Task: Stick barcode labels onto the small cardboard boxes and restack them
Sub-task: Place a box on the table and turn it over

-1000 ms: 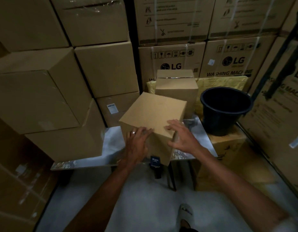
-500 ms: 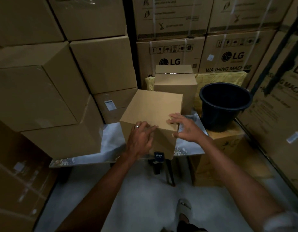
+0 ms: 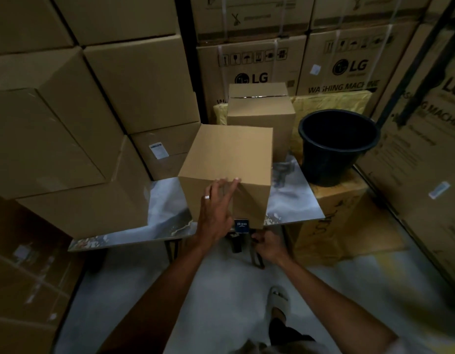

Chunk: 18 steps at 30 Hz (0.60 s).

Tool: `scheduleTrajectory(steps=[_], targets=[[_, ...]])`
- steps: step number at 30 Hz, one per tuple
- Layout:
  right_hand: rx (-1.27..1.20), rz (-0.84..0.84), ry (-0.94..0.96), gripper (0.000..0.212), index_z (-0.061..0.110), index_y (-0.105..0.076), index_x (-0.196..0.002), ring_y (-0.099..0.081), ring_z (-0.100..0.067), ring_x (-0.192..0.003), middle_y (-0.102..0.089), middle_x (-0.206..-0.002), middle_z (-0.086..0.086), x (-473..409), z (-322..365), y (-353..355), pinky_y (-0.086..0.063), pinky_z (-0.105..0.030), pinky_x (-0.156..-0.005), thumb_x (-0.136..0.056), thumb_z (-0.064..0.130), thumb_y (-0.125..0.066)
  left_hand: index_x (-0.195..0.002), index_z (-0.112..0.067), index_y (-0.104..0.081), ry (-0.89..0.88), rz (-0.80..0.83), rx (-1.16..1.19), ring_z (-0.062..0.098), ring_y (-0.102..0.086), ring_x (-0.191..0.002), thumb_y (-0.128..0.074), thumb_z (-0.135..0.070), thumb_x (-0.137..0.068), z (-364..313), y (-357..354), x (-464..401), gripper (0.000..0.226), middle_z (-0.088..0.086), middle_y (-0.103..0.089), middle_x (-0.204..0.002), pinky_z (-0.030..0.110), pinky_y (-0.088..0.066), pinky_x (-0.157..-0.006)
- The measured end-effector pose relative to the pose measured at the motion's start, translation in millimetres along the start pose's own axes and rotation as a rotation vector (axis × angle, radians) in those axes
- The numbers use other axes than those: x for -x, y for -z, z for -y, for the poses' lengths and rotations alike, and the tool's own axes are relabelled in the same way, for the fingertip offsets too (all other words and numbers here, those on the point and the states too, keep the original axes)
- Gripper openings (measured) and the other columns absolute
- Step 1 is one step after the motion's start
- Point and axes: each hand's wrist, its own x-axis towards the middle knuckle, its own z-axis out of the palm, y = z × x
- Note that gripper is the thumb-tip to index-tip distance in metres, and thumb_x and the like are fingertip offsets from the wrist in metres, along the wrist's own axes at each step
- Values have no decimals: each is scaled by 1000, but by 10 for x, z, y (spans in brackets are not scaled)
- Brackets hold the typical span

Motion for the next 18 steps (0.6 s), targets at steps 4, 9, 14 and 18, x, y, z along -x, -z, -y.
scheduleTrajectory(steps=[4,9,14,18], targets=[[5,114,-157,28,14,-68,-121,-62,-34,-117,-67,-127,-15,-117,-50,-162,-49,-36,-97,-94,20,-68,-162,-32,-20,4,32,33,29,-19,-147,-63,7,-63,1,23,45,115,10,-23,-162,50,-44,-109],[-305,67,-329,42,12,-56,-135,-59,-24,-96,-64,-121,-14,-169,89,-199,-53,-32,-74,-95,15,-67,-162,-31,-23,10,57,121,31,-16,-150,-62,8,-62,10,72,55,114,10,-20,-164,45,-40,-109],[-543,97,-379,33,13,-57,-125,-60,-13,-83,-61,-108,-10,-220,149,-258,-53,-28,-75,-95,17,-68,-162,-28,-20,-1,86,148,29,-9,-154,-67,1,-64,3,107,42,112,12,-16,-166,45,-29,-116],[-632,30,-432,27,18,-57,-118,-58,-30,-114,-60,-116,-10,-260,199,-354,-49,-50,-100,-94,17,-70,-162,-27,-21,5,106,166,32,-10,-154,-70,-2,-64,-8,146,45,112,13,-17,-166,50,-29,-118]])
